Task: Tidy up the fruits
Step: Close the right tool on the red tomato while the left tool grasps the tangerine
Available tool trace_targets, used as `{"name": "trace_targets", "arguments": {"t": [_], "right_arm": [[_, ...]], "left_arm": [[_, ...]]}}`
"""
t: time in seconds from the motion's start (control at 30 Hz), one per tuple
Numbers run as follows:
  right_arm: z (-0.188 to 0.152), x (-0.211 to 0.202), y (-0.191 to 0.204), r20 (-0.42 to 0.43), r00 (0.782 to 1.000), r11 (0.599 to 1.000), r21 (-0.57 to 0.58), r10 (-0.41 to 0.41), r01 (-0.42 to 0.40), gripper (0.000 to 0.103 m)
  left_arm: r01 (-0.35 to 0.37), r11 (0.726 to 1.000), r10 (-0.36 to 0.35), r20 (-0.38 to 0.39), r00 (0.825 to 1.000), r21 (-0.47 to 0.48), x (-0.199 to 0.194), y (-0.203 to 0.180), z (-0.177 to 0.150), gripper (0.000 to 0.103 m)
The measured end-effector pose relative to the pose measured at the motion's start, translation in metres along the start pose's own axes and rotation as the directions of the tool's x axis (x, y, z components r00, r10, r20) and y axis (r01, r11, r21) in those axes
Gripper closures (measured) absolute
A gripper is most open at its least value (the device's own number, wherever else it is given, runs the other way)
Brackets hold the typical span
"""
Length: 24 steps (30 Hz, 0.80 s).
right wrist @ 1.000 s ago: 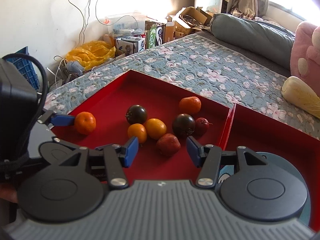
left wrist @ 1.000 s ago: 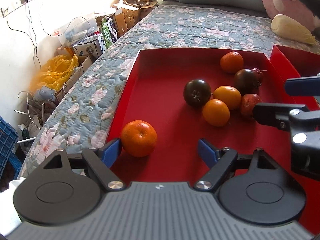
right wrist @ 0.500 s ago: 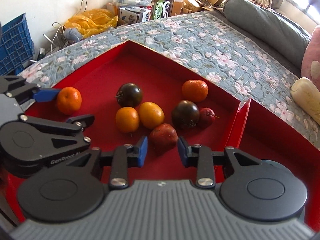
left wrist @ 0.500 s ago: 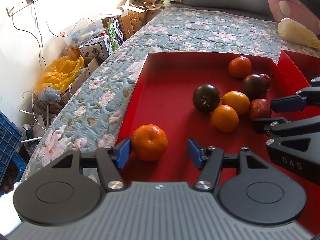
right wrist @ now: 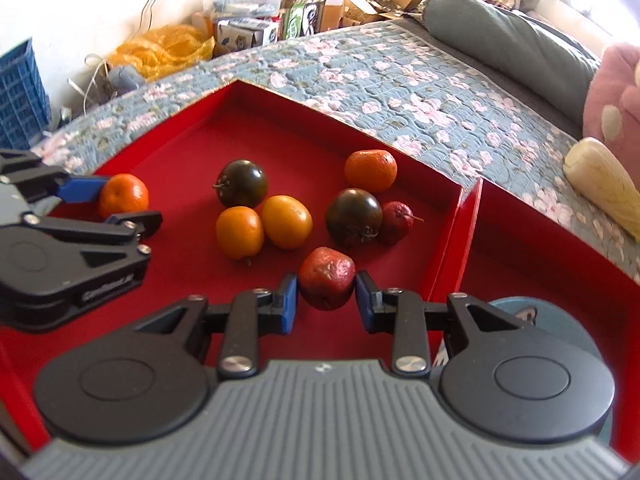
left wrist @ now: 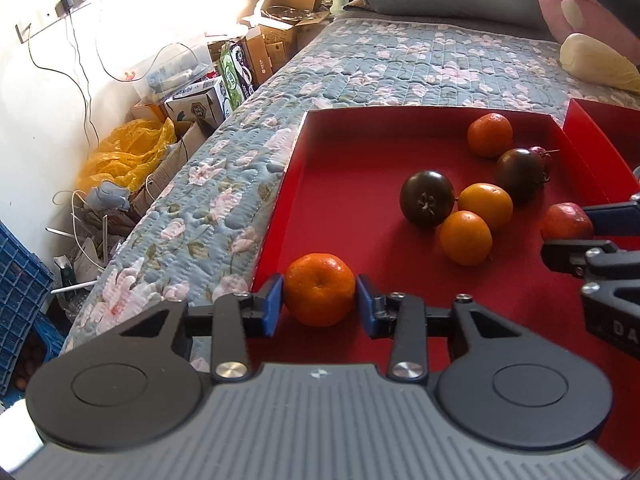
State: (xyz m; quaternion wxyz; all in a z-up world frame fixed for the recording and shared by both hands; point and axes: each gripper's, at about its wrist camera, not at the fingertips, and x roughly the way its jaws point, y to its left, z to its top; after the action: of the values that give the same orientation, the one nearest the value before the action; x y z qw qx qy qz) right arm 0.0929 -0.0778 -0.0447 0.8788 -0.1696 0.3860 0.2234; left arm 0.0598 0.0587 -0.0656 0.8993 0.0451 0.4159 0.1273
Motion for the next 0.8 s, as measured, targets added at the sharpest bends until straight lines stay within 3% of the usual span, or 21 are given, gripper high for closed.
{"name": "trace_targets", "arguments": {"t": [0.3, 0.8], "right_arm": [[-0.022, -0.052, 0.000, 0.073, 0.996, 0.987, 0.152, 0.050, -0.061, 0.069], [-0.035, -0.081, 0.006, 0.103, 0.992, 0.981, 0.172, 0.068, -0.085, 0.069]], "left_arm": [[0.091, 0.995, -0.090, 0.038, 0.995, -0.035, -0.012, 0.001, 0.001, 0.060], [0.153, 0.987, -0.151, 0.046, 0.987, -0.043, -0.028, 0.002, -0.007, 0.060]]}}
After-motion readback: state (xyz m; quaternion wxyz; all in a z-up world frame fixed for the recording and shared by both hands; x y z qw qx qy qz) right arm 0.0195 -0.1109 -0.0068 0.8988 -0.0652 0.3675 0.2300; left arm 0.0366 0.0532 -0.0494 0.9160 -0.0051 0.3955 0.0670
